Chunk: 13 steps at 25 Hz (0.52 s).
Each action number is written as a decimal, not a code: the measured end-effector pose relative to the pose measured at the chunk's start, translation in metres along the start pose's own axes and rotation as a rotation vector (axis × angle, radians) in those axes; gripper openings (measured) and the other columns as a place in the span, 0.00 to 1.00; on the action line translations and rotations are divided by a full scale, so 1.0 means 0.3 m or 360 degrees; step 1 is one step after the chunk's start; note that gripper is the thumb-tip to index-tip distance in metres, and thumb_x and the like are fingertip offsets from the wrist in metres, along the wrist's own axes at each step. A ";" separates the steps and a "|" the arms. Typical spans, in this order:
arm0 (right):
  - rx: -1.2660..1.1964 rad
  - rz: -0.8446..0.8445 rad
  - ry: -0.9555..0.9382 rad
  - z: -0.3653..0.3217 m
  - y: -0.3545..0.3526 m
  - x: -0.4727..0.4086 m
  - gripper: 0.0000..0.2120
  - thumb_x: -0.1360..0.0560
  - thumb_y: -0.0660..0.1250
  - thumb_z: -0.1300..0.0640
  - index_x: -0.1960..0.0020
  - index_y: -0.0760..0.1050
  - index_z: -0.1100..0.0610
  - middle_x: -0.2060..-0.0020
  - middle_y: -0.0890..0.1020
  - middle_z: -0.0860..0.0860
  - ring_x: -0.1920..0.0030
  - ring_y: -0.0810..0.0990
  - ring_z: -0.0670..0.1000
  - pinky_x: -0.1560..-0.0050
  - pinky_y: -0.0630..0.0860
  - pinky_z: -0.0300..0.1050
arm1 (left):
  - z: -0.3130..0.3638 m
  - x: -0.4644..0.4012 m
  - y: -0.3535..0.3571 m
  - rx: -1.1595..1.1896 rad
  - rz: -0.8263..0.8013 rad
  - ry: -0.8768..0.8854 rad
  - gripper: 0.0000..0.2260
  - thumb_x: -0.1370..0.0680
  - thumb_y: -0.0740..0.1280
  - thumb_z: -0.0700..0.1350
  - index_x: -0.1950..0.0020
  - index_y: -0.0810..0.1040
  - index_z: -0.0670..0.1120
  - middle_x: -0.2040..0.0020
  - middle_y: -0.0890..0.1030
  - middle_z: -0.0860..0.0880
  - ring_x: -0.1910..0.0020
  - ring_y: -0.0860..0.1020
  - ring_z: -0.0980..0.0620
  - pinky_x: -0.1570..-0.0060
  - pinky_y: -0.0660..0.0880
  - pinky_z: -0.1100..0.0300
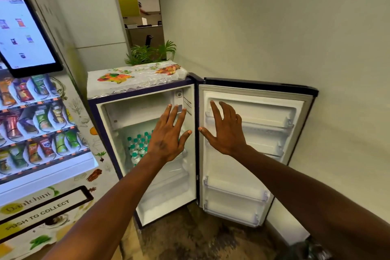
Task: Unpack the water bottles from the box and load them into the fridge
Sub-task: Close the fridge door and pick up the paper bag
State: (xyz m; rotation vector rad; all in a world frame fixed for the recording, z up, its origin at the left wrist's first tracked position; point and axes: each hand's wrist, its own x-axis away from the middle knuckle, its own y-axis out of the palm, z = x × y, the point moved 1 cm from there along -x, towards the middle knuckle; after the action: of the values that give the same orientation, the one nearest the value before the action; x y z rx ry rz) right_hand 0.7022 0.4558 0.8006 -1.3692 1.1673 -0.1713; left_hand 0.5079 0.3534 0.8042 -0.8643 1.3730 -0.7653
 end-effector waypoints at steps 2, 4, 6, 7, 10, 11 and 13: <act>0.0018 0.0004 0.0029 0.076 -0.044 0.046 0.42 0.24 0.51 0.27 0.18 0.52 0.50 0.21 0.60 0.56 0.22 0.60 0.59 0.28 0.64 0.63 | 0.089 -0.015 0.007 0.0021 0.0001 0.0018 0.31 0.17 0.50 0.63 0.18 0.50 0.49 0.18 0.53 0.44 0.19 0.46 0.44 0.22 0.51 0.48; 0.0014 0.0006 0.0045 0.145 -0.081 0.088 0.42 0.24 0.52 0.27 0.18 0.53 0.50 0.21 0.60 0.56 0.22 0.60 0.59 0.27 0.64 0.63 | 0.166 -0.031 0.024 0.0051 0.0004 0.0009 0.31 0.17 0.49 0.63 0.18 0.50 0.50 0.18 0.52 0.44 0.19 0.46 0.44 0.22 0.51 0.47; 0.0015 0.0004 0.0053 0.204 -0.108 0.114 0.42 0.24 0.52 0.28 0.18 0.52 0.50 0.21 0.60 0.56 0.22 0.59 0.59 0.27 0.62 0.64 | 0.224 -0.050 0.044 0.0095 0.0002 0.0005 0.32 0.17 0.48 0.64 0.18 0.49 0.50 0.18 0.51 0.45 0.19 0.46 0.44 0.22 0.52 0.45; 0.0014 0.0002 0.0059 0.227 -0.119 0.121 0.42 0.24 0.52 0.28 0.18 0.52 0.50 0.21 0.59 0.56 0.21 0.59 0.59 0.27 0.62 0.64 | 0.245 -0.058 0.053 0.0099 -0.0002 0.0019 0.32 0.17 0.48 0.64 0.18 0.49 0.50 0.18 0.51 0.45 0.19 0.47 0.44 0.22 0.52 0.45; 0.0033 0.0045 0.0093 0.311 -0.147 0.107 0.42 0.23 0.52 0.28 0.18 0.51 0.51 0.20 0.59 0.56 0.21 0.57 0.59 0.27 0.60 0.63 | 0.294 -0.118 0.076 0.0098 0.0016 0.0090 0.32 0.18 0.46 0.64 0.18 0.49 0.50 0.18 0.52 0.44 0.19 0.47 0.44 0.22 0.50 0.46; 0.0037 0.0052 0.0118 0.340 -0.153 0.089 0.42 0.23 0.53 0.28 0.18 0.51 0.51 0.20 0.58 0.56 0.20 0.56 0.59 0.26 0.60 0.62 | 0.302 -0.152 0.079 0.0102 0.0015 0.0103 0.32 0.18 0.46 0.64 0.18 0.49 0.50 0.18 0.52 0.45 0.19 0.46 0.45 0.23 0.47 0.48; 0.0070 0.0059 0.0184 0.398 -0.153 0.047 0.43 0.23 0.53 0.28 0.18 0.48 0.51 0.19 0.56 0.56 0.19 0.53 0.59 0.25 0.57 0.62 | 0.306 -0.238 0.094 0.0110 0.0013 0.0136 0.32 0.17 0.48 0.64 0.18 0.49 0.50 0.18 0.52 0.45 0.19 0.44 0.46 0.24 0.43 0.51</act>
State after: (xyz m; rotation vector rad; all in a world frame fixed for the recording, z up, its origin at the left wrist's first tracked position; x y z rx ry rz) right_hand 0.8180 0.5120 0.8036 -1.3121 1.2771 -0.2507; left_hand 0.5942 0.4357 0.8150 -0.7791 1.4160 -0.8471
